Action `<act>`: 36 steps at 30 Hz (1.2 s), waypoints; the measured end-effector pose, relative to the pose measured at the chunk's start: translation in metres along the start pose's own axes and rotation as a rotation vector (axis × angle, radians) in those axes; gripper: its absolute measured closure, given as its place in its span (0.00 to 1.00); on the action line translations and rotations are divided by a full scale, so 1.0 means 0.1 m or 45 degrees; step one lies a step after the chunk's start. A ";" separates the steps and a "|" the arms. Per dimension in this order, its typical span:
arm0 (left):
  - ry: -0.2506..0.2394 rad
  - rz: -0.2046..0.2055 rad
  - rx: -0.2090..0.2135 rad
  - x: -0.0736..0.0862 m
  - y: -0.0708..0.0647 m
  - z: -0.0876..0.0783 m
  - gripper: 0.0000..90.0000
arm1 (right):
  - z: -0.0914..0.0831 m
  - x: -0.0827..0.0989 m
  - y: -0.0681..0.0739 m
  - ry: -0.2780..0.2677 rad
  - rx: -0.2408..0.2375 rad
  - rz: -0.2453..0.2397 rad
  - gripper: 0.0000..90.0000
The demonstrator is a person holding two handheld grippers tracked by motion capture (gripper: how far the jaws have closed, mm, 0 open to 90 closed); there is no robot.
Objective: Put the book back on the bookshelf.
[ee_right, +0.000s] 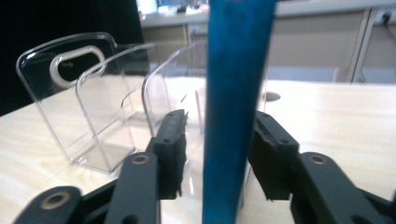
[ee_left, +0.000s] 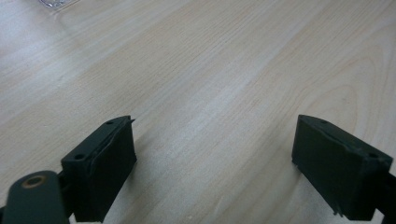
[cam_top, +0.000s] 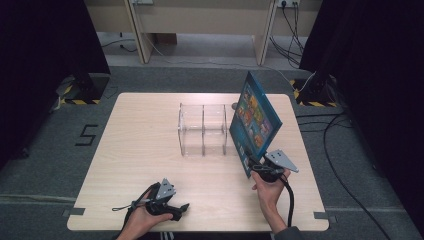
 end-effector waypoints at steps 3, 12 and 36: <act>0.001 0.001 0.001 0.00 0.00 0.00 0.13 | -0.06 0.01 0.00 0.024 -0.023 -0.004 0.61; -0.002 0.001 0.001 0.00 0.00 0.00 0.14 | -0.30 0.06 -0.02 0.141 -0.095 -0.093 0.61; -0.002 0.004 0.003 0.00 0.00 0.00 0.13 | -0.26 0.22 0.04 0.240 -0.231 0.052 0.81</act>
Point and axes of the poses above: each handheld gripper's, and its own axes: z roughly forward along the jaws, x roughly out of its underside, y roughly to its left, the point moved 3 cm from there along z, roughly forward along the jaws, and after that the axes turned 6 degrees about -z, right-handed, at the moved point
